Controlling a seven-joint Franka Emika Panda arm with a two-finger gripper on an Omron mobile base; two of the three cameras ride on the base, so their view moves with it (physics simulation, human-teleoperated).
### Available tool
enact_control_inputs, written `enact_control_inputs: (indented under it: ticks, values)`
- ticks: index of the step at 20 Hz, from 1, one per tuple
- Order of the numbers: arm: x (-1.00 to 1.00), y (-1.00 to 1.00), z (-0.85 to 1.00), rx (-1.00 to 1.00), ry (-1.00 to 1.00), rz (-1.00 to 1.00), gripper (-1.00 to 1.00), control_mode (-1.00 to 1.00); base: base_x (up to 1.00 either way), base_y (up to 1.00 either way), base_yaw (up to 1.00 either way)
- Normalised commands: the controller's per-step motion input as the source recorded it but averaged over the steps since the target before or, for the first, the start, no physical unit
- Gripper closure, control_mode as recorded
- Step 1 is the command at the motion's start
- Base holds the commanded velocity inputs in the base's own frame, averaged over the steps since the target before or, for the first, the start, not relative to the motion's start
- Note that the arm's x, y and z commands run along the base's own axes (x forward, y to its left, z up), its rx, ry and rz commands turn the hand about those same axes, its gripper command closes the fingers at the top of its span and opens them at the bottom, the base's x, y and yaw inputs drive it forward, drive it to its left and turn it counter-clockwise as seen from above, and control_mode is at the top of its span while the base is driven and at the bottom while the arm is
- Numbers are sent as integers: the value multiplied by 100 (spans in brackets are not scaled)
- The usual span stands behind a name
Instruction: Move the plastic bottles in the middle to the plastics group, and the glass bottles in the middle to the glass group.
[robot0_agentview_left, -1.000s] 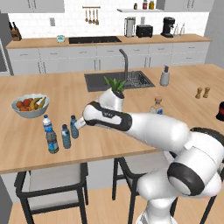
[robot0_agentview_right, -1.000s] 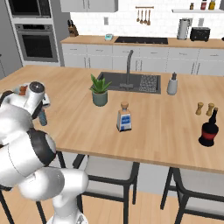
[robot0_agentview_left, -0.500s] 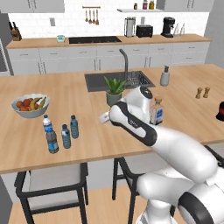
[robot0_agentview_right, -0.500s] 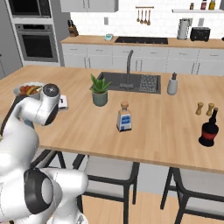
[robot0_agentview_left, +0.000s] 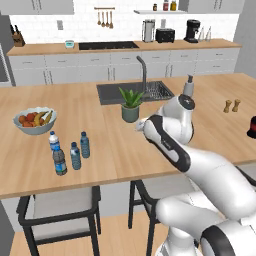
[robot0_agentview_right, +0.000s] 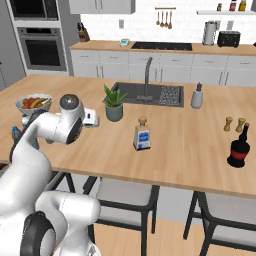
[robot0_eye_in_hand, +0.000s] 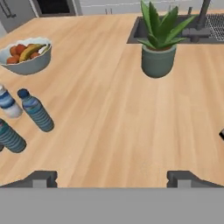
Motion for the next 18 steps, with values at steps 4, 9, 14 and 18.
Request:
enact_control_inputs:
  ticks: [4, 9, 14, 18]
  values:
    - [17, -78, 6, -2, 1, -31, -100, -100, 0, 0, 0]
    - [21, -76, 3, -2, 0, -31, -100, -100, 0, 0, 0]
    - [21, -81, 5, 0, 0, -28, -100, -100, 0, 0, 0]
    - [28, -72, 14, 1, 0, -7, -100, -100, 0, 0, 0]
